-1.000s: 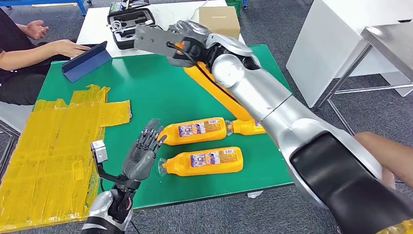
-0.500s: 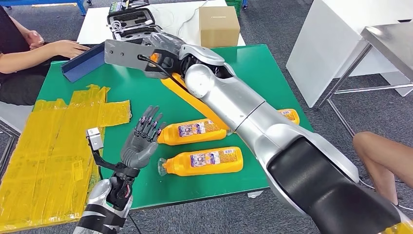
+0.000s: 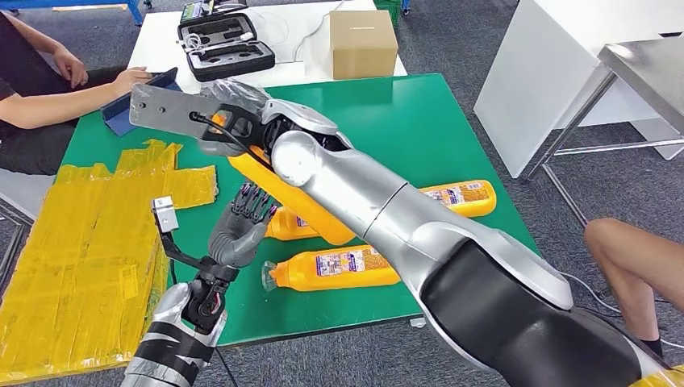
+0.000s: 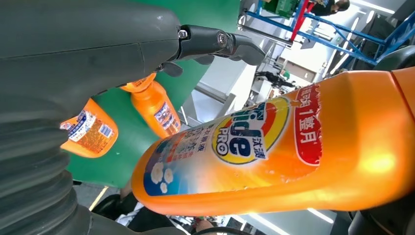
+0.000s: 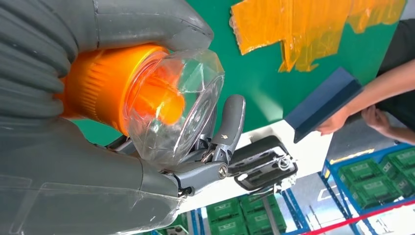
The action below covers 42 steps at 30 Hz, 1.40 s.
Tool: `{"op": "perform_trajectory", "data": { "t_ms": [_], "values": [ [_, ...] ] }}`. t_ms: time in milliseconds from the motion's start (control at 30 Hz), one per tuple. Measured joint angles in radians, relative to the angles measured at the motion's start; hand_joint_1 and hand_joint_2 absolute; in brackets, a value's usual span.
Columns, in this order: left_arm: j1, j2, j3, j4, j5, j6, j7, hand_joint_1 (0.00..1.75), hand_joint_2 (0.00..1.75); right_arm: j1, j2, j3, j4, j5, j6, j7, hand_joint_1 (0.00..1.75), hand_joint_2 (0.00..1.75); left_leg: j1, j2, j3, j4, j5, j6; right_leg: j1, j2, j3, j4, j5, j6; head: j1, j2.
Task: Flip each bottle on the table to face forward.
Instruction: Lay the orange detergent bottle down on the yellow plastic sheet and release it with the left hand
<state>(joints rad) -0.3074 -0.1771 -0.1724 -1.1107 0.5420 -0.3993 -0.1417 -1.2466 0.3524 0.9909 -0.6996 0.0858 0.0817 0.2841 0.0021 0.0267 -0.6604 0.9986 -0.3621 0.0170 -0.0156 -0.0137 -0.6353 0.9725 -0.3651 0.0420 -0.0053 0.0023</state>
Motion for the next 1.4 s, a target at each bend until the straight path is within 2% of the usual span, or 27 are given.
{"op": "perform_trajectory", "data": {
  "t_ms": [600,667,800,867,1100,1400],
  "values": [
    [-0.004,0.006,-0.006,0.014,0.006,-0.002,-0.001,0.00,1.75,0.001,0.001,0.038,0.000,-0.024,-0.010,0.000,1.75,1.75,0.000,0.000,0.000,0.000,0.000,0.000,0.000,0.000,0.000,0.000,0.000,0.000,0.000,0.000],
    [-0.003,0.011,-0.007,0.015,0.012,-0.009,-0.002,0.00,1.75,0.003,0.002,0.067,-0.007,-0.069,-0.031,0.009,1.75,1.75,0.000,0.000,0.000,0.000,0.000,0.000,0.000,0.000,0.000,0.000,0.000,0.000,0.000,0.000],
    [0.025,0.035,-0.008,0.017,0.018,-0.054,-0.010,0.00,1.75,0.007,0.005,0.221,-0.044,-0.216,-0.111,0.043,1.75,1.75,0.000,0.000,0.000,0.000,0.000,0.000,0.000,0.000,0.000,0.000,0.000,0.000,0.000,0.000],
    [0.039,0.044,-0.008,0.018,0.019,-0.070,-0.016,0.00,1.75,0.007,0.005,0.258,-0.053,-0.239,-0.125,0.045,1.75,1.75,0.000,0.000,-0.001,0.000,0.000,0.000,0.000,0.000,-0.001,0.000,0.000,0.000,0.000,0.000],
    [0.061,0.057,-0.009,0.018,0.004,-0.085,-0.021,0.00,1.75,0.007,0.004,0.288,-0.063,-0.283,-0.175,0.045,1.75,1.75,0.000,0.000,-0.001,0.000,0.000,0.000,0.000,0.000,-0.001,0.000,0.000,0.000,0.000,0.000],
    [0.074,0.057,-0.045,-0.003,-0.014,-0.091,-0.022,0.00,1.75,0.007,0.003,0.301,-0.049,-0.327,-0.189,0.044,1.75,1.75,0.000,0.000,-0.001,0.000,0.000,0.000,0.000,0.000,-0.001,0.000,0.000,0.000,0.000,0.000]
  ]
}}
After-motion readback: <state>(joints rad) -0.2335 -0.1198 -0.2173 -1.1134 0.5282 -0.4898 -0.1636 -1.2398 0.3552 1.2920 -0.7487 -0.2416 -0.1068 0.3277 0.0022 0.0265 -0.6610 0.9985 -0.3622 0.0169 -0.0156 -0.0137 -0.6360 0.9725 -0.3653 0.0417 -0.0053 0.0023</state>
